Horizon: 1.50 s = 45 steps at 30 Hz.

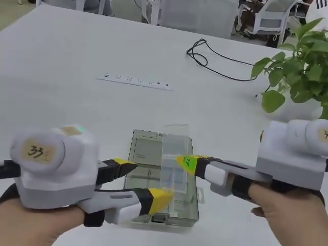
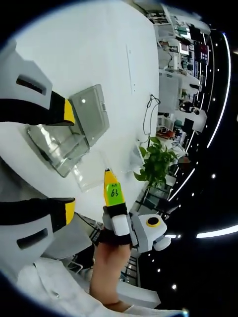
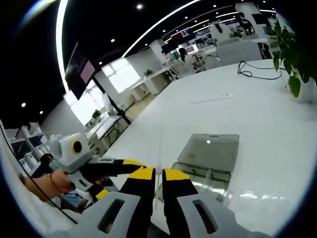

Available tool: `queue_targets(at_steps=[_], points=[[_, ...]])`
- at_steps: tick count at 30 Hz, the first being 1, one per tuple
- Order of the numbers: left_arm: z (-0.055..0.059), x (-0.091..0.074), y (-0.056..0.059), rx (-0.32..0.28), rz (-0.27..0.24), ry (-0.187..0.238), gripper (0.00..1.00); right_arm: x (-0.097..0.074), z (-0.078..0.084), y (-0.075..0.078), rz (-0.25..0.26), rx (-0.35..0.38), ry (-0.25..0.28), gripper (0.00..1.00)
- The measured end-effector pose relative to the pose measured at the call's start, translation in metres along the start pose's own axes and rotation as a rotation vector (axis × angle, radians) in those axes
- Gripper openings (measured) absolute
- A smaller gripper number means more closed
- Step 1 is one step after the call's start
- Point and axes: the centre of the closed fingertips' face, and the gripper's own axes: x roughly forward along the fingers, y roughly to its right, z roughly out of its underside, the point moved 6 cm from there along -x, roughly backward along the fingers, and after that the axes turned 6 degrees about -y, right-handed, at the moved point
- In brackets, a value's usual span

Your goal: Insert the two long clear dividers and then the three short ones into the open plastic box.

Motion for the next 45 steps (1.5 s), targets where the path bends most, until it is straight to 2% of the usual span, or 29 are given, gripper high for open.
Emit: queue_targets(at_steps=[10,15,18,22,30,36,39,45], points=[[0.01,-0.012,-0.017,0.099,0.034,-0.029,0.8,0.013,-0.01,-0.002,0.024,0.056,-0.06,0.06],[0.015,-0.016,-0.027,0.139,0.053,-0.048,0.89,0.02,-0.012,0.001,0.067,0.091,-0.105,0.06],[0.016,-0.017,-0.031,0.147,0.066,-0.049,0.91,0.023,-0.012,0.002,0.083,0.114,-0.133,0.06],[0.02,-0.018,-0.036,0.191,0.084,-0.061,0.96,0.028,-0.011,0.002,0.116,0.139,-0.172,0.06],[0.027,-0.019,-0.046,0.227,0.133,-0.075,0.99,0.035,-0.005,-0.004,0.171,0.202,-0.228,0.06],[0.033,-0.017,-0.052,0.264,0.165,-0.085,1.0,0.039,0.002,-0.002,0.214,0.249,-0.276,0.06],[0.039,-0.016,-0.054,0.286,0.189,-0.091,1.0,0.042,0.004,0.005,0.239,0.265,-0.314,0.06],[0.045,-0.015,-0.059,0.302,0.219,-0.097,1.0,0.051,0.013,0.009,0.273,0.303,-0.361,0.06]])
